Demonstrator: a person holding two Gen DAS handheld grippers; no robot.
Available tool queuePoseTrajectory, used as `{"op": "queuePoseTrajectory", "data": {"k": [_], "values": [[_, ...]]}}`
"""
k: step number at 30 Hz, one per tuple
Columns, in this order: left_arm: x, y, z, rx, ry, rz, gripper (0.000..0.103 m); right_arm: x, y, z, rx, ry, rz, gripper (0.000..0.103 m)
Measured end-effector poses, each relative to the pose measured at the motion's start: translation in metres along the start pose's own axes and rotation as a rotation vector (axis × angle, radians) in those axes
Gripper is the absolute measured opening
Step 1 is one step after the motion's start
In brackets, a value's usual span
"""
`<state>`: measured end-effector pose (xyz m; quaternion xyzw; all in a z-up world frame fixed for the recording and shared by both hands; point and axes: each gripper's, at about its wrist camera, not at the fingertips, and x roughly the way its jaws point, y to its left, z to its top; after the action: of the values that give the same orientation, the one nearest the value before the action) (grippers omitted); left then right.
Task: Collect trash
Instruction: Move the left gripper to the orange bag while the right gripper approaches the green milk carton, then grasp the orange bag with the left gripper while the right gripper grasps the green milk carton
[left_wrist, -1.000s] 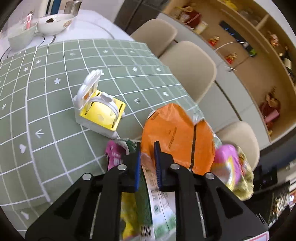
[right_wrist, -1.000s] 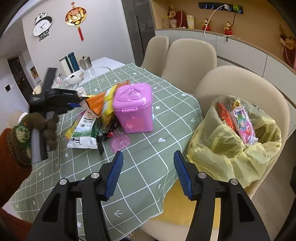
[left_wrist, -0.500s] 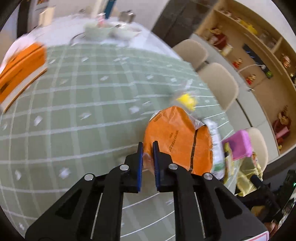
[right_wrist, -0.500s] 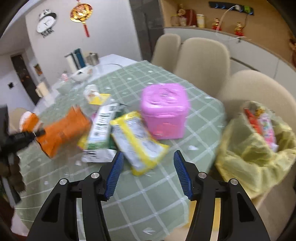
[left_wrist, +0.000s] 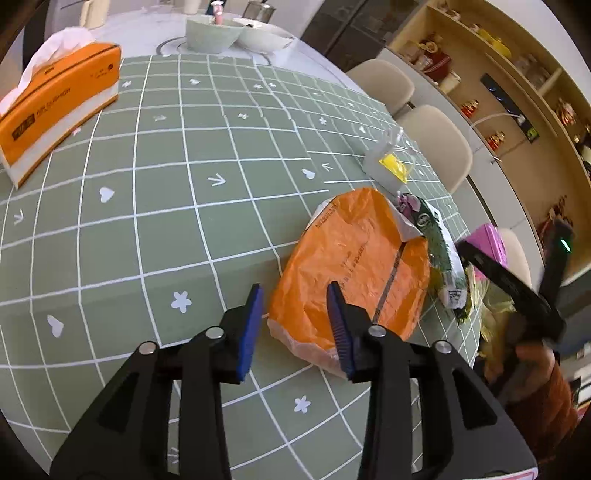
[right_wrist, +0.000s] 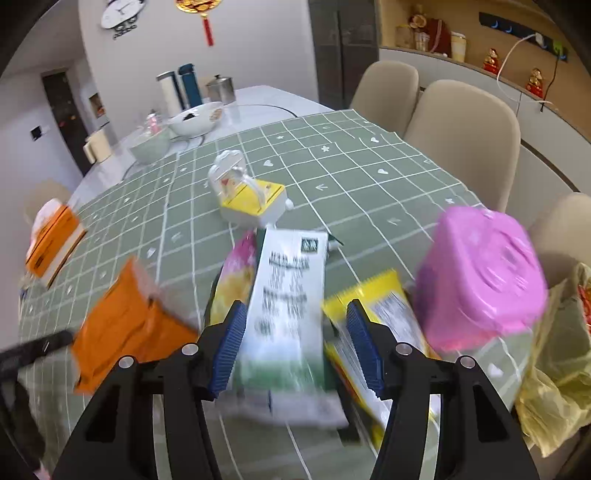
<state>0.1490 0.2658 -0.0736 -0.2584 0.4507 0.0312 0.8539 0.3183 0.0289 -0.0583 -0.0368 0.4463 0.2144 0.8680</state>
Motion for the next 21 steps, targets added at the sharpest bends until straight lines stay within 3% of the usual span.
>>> {"op": "queuePoseTrajectory", "data": {"k": [2, 9, 16, 19, 21], "values": [[-0.004, -0.001, 0.000, 0.030, -0.002, -0.011, 0.041, 0.018, 0.002, 0.008, 0.020, 0.029, -0.026, 0.054], [-0.002, 0.008, -0.002, 0.052, 0.025, -0.038, 0.045, 0.034, -0.014, 0.008, 0.170, 0.073, 0.023, 0.054], [0.009, 0.009, 0.001, 0.041, 0.042, -0.069, 0.045, 0.019, -0.004, -0.010, 0.054, 0.090, 0.041, 0.054], [0.010, 0.006, 0.003, 0.044, 0.045, -0.077, 0.045, 0.014, 0.001, -0.013, 0.042, 0.106, 0.102, 0.054], [0.008, 0.004, 0.004, 0.050, 0.041, -0.080, 0.045, 0.009, 0.003, -0.010, 0.052, 0.065, 0.135, 0.054]]}}
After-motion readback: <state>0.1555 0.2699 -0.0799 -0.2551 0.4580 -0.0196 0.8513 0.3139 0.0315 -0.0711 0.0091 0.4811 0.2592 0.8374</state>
